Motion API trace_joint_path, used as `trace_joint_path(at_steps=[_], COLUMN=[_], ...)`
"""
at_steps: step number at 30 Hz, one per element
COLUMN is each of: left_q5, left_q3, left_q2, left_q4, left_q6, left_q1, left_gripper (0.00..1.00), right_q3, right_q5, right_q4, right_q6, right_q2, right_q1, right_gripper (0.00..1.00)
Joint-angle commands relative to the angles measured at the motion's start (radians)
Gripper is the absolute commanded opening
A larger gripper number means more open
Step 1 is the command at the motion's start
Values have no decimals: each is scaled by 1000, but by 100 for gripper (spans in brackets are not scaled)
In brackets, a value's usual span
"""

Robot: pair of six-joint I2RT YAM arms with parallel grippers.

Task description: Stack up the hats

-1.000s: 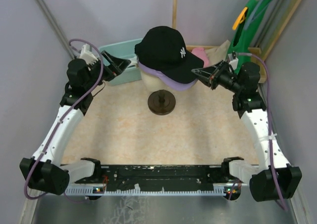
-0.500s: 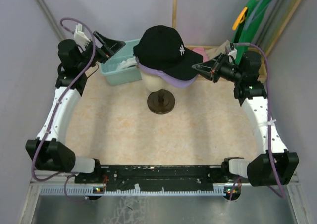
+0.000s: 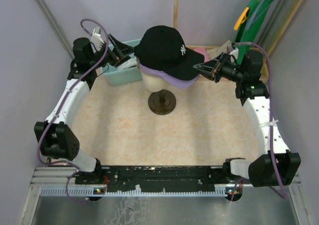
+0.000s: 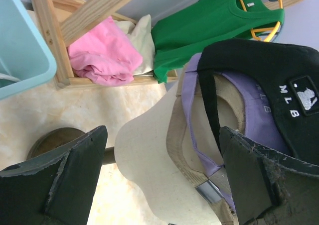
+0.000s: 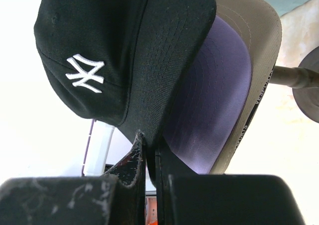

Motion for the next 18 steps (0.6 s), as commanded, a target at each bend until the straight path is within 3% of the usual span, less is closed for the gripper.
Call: trace_joint_path(at_steps=[1, 7, 10, 18], left_q5=[46, 66, 76, 93], left_q3=[48, 63, 66, 28], left_q2=[18, 23, 32, 43], left_q4=[76, 95, 79, 86], left_q6=[-28, -50, -38, -27], left_q1=[-16, -26, -37, -91], left_gripper=[99, 98, 94, 57], right_q3=[2, -13, -14, -15], right_q5=[5, 8, 7, 8], right_q4=[-107, -100, -97, -95], right_q6=[-57, -52, -50, -51], right_q2=[21, 17, 17, 16], right_q1=[5, 4, 5, 5], right_gripper=[0, 0, 0, 0])
